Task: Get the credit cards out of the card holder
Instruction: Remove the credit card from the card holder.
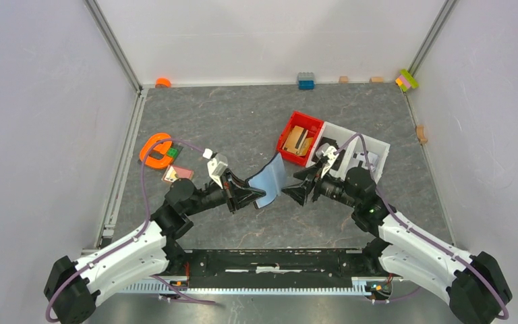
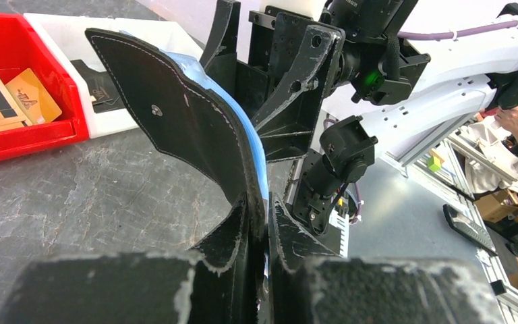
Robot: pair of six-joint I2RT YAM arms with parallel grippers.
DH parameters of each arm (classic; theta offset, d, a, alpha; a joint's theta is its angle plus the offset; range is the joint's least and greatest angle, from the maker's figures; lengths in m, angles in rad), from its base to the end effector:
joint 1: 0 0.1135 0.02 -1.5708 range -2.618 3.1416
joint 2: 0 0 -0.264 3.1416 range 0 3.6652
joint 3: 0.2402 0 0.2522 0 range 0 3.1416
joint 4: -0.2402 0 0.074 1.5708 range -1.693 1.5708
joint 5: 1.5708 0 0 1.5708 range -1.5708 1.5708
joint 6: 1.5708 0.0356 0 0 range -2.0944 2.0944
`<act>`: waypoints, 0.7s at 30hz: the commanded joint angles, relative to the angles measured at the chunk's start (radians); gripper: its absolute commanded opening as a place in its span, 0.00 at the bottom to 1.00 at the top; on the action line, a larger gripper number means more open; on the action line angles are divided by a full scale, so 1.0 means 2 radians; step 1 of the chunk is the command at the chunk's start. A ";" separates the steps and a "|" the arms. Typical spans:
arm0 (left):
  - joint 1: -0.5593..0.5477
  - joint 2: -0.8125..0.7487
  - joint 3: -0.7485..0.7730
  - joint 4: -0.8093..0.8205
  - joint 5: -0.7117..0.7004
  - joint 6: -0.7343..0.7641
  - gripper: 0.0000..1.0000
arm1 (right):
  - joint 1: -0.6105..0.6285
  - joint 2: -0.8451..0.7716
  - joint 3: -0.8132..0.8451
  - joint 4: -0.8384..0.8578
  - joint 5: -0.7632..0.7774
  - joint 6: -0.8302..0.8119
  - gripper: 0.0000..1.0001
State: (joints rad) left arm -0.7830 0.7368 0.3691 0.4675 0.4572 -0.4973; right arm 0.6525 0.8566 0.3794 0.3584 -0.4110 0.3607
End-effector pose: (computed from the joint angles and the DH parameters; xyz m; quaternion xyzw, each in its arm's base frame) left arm 0.1165 -0.1381 0.2694 0.2594 0.6229 -0.5533 0.4884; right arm 0.1488 0.1316 0.2411 -0.2405 0.7046 0.4488 0.4942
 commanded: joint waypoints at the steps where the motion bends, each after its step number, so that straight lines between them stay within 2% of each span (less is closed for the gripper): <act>1: -0.003 -0.019 -0.002 0.031 -0.003 -0.003 0.05 | 0.002 -0.023 0.015 0.013 0.055 -0.008 0.78; 9: -0.003 -0.020 -0.001 0.024 -0.011 -0.001 0.05 | 0.000 -0.106 -0.030 0.015 0.222 -0.001 0.77; 13: -0.003 -0.015 -0.003 0.042 0.009 -0.005 0.05 | -0.003 -0.082 -0.015 -0.027 0.284 0.001 0.76; 15: -0.003 -0.014 -0.005 0.054 0.020 -0.010 0.05 | -0.003 -0.058 -0.007 -0.024 0.268 -0.002 0.76; 21: -0.004 -0.006 -0.006 0.070 0.039 -0.015 0.04 | -0.004 0.015 0.012 -0.004 0.157 -0.005 0.74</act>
State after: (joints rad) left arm -0.7834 0.7212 0.3576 0.5091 0.4858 -0.5014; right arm 0.6456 0.8299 0.3405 0.3172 0.0235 0.3614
